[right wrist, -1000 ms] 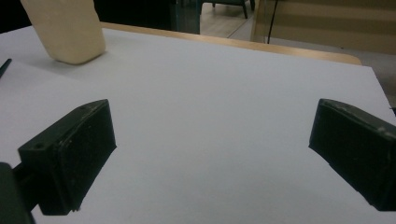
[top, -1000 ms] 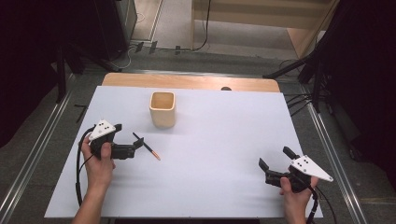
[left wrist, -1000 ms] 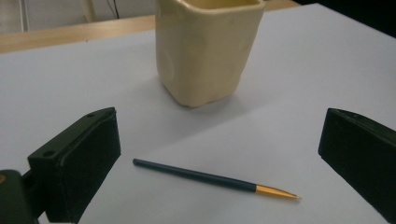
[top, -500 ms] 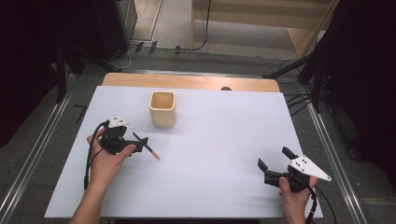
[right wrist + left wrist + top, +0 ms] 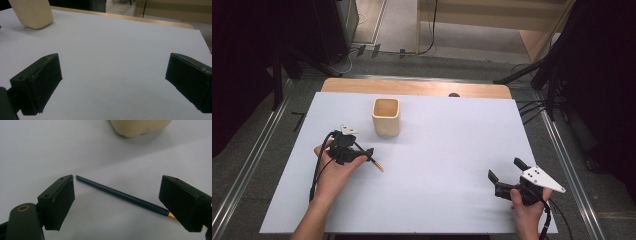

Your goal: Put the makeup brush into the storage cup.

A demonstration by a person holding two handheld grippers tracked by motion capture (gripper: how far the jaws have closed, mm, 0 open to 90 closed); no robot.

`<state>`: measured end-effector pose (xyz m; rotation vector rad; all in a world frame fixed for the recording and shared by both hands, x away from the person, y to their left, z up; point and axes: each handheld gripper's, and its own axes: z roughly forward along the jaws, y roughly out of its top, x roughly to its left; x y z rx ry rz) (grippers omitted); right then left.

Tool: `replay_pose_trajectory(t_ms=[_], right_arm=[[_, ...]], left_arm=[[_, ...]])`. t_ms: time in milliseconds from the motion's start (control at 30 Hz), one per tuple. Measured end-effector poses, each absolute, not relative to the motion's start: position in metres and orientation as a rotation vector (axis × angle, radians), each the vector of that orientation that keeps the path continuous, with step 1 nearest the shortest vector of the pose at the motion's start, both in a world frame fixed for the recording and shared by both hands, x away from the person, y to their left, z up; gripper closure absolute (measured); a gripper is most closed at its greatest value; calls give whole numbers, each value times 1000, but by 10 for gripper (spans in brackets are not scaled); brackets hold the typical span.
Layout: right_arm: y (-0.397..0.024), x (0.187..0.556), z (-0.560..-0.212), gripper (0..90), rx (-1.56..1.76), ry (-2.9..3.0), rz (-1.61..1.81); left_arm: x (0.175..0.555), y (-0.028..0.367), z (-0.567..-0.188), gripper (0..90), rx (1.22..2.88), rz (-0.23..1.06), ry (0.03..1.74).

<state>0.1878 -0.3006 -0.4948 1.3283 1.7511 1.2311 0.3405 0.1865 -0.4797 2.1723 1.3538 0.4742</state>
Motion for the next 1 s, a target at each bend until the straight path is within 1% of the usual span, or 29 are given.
replay_pose_trajectory(t_ms=[133, 167, 200, 233, 267, 300, 333, 367, 400, 467, 500, 533, 600, 700, 733, 767, 800, 867, 933, 1000], right_arm=[[-300, 188, -495, 9, 1330, 1754, 1225], [-300, 188, -495, 9, 1330, 1755, 1225], [-300, 188, -495, 9, 1332, 1755, 1220], [-300, 188, -495, 9, 1332, 1755, 1220], [-301, 188, -495, 9, 1331, 1756, 1220], [-301, 188, -495, 9, 1333, 1754, 1220], [-301, 188, -495, 9, 1333, 1754, 1220], [-301, 188, -495, 9, 1332, 1754, 1219], [-302, 188, -495, 9, 1333, 1755, 1216], [-302, 188, -496, 9, 1334, 1755, 1216], [-302, 188, -496, 9, 1337, 1756, 1215], [-302, 188, -496, 10, 1339, 1757, 1215], [-301, 188, -496, 10, 1345, 1757, 1214], [-302, 189, -496, 10, 1344, 1757, 1212], [-302, 189, -496, 10, 1345, 1757, 1212], [-302, 189, -497, 10, 1351, 1758, 1211], [-302, 189, -497, 10, 1355, 1759, 1210], [-302, 189, -498, 10, 1353, 1761, 1208], [-301, 189, -497, 10, 1354, 1762, 1206], [-301, 189, -497, 10, 1350, 1762, 1204]], left_arm=[[340, 183, -483, 153, 2216, 493, 1357], [340, 183, -483, 163, 2218, 482, 1357], [339, 183, -483, 191, 2221, 479, 1361], [339, 183, -483, 191, 2227, 488, 1367], [339, 185, -483, 209, 2237, 482, 1373], [339, 186, -483, 269, 2238, 471, 1377], [339, 187, -482, 269, 2244, 469, 1382], [339, 188, -482, 312, 2243, 470, 1390], [340, 191, -482, 402, 2249, 452, 1391], [340, 193, -483, 411, 2258, 433, 1399], [341, 195, -484, 441, 2264, 430, 1400], [340, 196, -483, 451, 2246, 421, 1407], [340, 199, -479, 420, 2205, 394, 1403], [340, 201, -473, 331, 2106, 374, 1423], [340, 201, -474, 273, 2084, 379, 1433], [341, 199, -475, 179, 2063, 380, 1447], [342, 198, -477, 130, 2054, 378, 1459], [342, 193, -482, 123, 2034, 410, 1487], [343, 188, -488, 91, 2048, 437, 1498], [343, 180, -495, 92, 2087, 468, 1515]])
